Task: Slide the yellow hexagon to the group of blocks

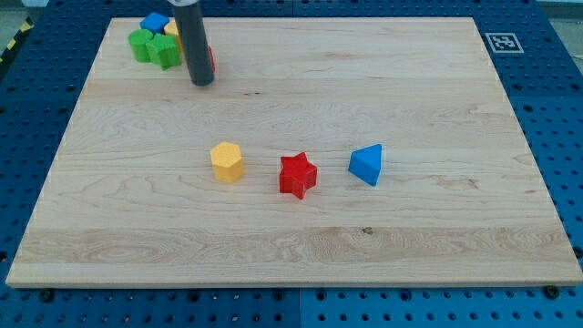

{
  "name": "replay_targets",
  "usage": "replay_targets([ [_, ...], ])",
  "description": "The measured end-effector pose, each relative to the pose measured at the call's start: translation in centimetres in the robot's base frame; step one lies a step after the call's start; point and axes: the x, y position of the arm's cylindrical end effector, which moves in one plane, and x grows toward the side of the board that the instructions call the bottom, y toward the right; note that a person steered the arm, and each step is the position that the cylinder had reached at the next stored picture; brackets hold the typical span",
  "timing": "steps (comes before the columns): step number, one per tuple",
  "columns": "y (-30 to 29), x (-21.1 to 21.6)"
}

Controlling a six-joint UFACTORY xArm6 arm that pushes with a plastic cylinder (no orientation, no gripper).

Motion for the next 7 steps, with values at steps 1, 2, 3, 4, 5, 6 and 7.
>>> replay_targets([
  [1, -2.5, 2.5],
  [2, -3.0, 12.0],
  [3, -1.6, 19.1],
  [4, 3.7, 19.9],
  [5, 4.2, 19.4],
  [6, 4.1, 19.1],
  [7, 5.3, 19.3],
])
